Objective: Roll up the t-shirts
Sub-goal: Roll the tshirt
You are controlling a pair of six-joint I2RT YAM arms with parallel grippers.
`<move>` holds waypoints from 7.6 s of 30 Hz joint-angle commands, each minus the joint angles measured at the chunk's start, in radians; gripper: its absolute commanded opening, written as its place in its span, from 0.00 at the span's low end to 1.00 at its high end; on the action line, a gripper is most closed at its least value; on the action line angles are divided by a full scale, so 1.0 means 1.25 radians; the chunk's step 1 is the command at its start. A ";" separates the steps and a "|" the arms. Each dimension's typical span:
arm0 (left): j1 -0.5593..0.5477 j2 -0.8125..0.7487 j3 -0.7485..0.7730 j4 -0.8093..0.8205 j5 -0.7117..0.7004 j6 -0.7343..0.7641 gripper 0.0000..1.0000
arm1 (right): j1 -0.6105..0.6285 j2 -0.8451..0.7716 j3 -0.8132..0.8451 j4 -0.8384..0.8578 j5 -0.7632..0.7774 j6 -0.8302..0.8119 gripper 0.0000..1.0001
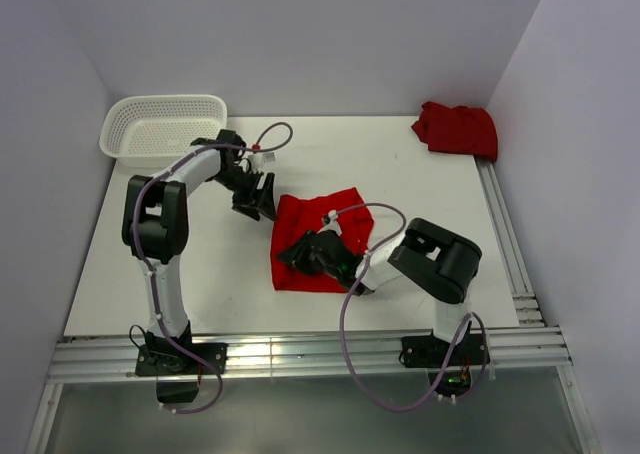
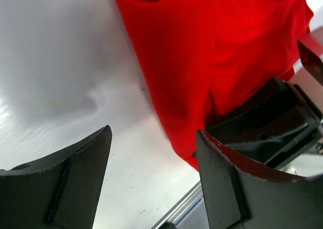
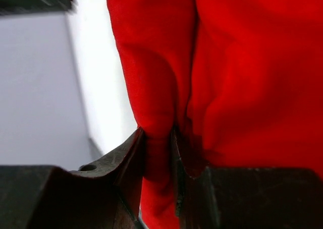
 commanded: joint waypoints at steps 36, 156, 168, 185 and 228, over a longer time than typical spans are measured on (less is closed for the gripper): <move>-0.113 0.079 0.083 0.018 -0.293 -0.092 0.18 | 0.185 0.019 0.620 -1.186 0.475 0.029 0.58; -0.099 0.072 0.056 0.037 -0.314 -0.118 0.31 | 0.182 0.303 0.903 -1.220 0.448 -0.127 0.56; -0.100 0.088 0.111 0.002 -0.278 -0.108 0.53 | 0.183 0.357 0.921 -1.276 0.419 -0.134 0.51; 0.008 0.013 0.240 -0.136 -0.017 0.031 0.71 | 0.082 0.053 0.367 -0.477 0.048 -0.159 0.16; -0.102 0.053 0.055 0.034 -0.301 -0.086 0.43 | 0.093 -0.065 0.374 -0.791 0.270 0.019 0.62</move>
